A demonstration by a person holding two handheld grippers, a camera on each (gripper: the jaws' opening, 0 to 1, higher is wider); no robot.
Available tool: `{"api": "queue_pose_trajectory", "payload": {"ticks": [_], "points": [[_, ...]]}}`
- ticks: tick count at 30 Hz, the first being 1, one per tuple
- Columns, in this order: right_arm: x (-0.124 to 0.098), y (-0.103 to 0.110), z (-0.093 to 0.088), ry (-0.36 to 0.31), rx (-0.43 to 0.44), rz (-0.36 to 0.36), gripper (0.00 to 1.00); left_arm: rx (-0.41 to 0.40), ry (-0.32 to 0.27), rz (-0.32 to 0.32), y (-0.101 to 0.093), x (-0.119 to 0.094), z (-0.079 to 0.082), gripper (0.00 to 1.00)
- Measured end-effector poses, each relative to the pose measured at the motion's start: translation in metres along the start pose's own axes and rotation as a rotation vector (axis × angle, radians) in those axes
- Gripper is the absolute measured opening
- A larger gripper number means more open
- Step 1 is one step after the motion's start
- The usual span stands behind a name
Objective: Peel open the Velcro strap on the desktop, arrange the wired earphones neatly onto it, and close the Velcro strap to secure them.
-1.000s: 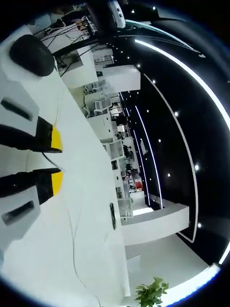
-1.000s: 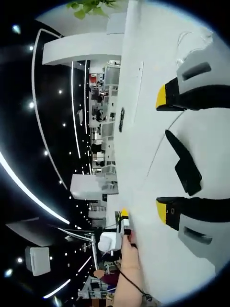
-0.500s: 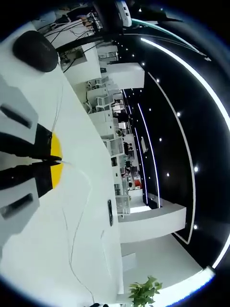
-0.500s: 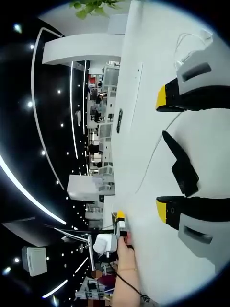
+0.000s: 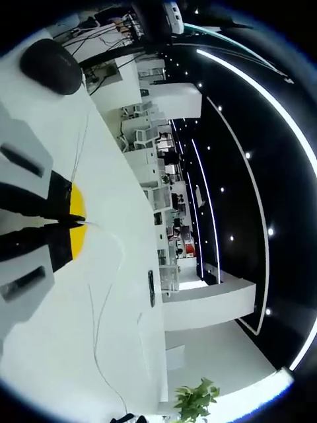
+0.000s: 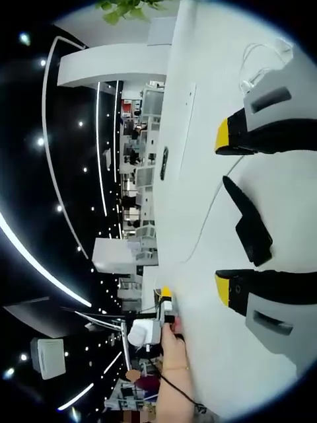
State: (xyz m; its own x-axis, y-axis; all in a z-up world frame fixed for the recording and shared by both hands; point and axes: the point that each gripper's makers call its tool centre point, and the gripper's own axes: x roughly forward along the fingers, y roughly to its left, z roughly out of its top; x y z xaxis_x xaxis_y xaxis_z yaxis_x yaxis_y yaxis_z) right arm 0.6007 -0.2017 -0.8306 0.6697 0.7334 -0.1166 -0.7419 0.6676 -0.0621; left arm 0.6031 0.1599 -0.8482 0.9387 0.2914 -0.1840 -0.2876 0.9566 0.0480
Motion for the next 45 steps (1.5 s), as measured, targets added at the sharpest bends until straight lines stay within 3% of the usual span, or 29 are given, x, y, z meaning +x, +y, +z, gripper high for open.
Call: {"api": "queue_pose_trajectory", "payload": {"ticks": [4,11,18,23,39,45], "points": [[-0.004,-0.003,0.005,-0.013,0.192,0.003,0.60,-0.046,-0.011,-0.023,-0.002,-0.001,0.003,0.05],[-0.001,-0.001,-0.003,0.023,0.116,-0.004,0.57,-0.050,-0.011,-0.044,-0.006,-0.002,0.002,0.05],[0.001,-0.009,-0.007,0.043,0.119,-0.025,0.46,-0.077,-0.009,-0.046,-0.007,-0.002,0.002,0.05],[0.006,-0.014,-0.012,0.069,0.095,-0.056,0.41,-0.105,-0.008,-0.093,-0.016,-0.003,0.004,0.05],[0.006,-0.010,-0.015,0.085,0.068,-0.045,0.33,-0.095,-0.004,-0.129,-0.024,-0.003,0.004,0.05],[0.006,-0.010,-0.015,0.086,0.064,-0.043,0.31,-0.162,-0.020,-0.148,-0.027,-0.007,0.010,0.05]]}}
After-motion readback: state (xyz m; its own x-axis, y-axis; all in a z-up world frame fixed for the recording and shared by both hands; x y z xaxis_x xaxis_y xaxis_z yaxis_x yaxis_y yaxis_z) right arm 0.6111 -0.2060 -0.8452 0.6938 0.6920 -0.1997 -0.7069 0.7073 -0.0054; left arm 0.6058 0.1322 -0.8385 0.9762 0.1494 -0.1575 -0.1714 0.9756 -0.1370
